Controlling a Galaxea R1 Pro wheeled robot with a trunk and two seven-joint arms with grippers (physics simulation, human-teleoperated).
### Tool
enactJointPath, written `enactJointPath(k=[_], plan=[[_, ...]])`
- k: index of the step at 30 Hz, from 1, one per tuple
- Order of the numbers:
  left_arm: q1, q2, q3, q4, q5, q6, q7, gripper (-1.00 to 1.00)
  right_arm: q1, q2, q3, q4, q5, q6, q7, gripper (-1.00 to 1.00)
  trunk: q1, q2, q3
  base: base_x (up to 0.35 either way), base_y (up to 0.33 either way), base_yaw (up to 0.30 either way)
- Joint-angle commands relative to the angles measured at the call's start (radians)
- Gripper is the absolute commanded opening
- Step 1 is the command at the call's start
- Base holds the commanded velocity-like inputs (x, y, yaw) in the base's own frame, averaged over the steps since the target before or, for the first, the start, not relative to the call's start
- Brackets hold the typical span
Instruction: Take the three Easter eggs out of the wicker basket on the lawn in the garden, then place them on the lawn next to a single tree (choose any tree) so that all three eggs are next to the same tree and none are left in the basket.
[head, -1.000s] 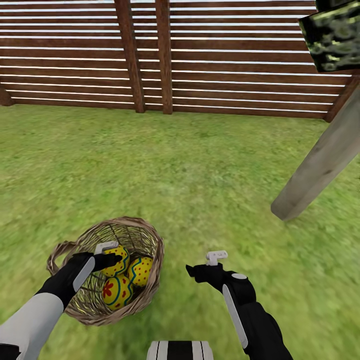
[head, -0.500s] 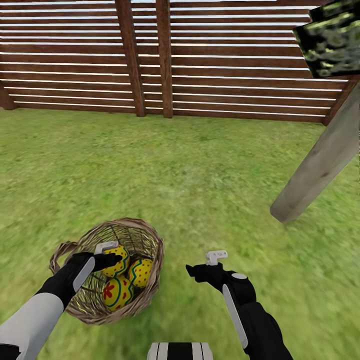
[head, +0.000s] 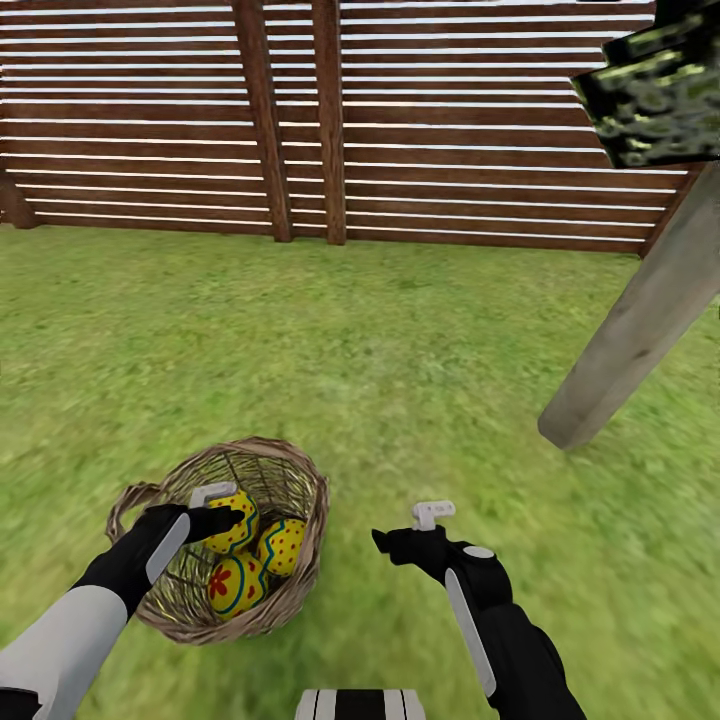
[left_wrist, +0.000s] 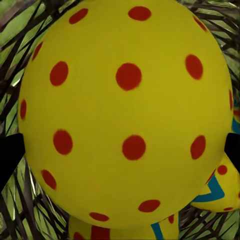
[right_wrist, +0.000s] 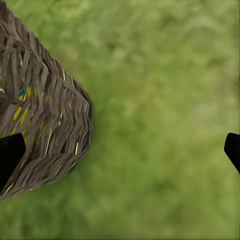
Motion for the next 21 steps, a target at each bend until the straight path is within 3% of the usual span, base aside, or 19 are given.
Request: enactJointPath(k=[1, 13, 21], plan=[[0.000, 0.001, -0.004, -0.001, 0.001, 0.003, -0.001, -1.00, 0.000, 0.000, -0.001, -0.001, -0.001, 0.005, 0.002, 1.00, 0.000, 0.000, -0.001, 0.000, 0.000, 0.000], [0.000, 0.001, -0.004, -0.001, 0.000, 0.003, -0.001, -1.00, 0.000, 0.000, -0.001, -0.003, -0.002, 0.005, 0.002, 1.00, -0.005, 0.002, 0.038, -0.019, 0.000, 0.000], [0.000, 0.000, -0.004, -0.001, 0.000, 0.003, -0.001, -1.00, 0.000, 0.000, -0.001, -0.004, -0.002, 0.005, 0.003, 1.00, -0.008, 0.004, 0.069, -0.124, 0.000, 0.000]])
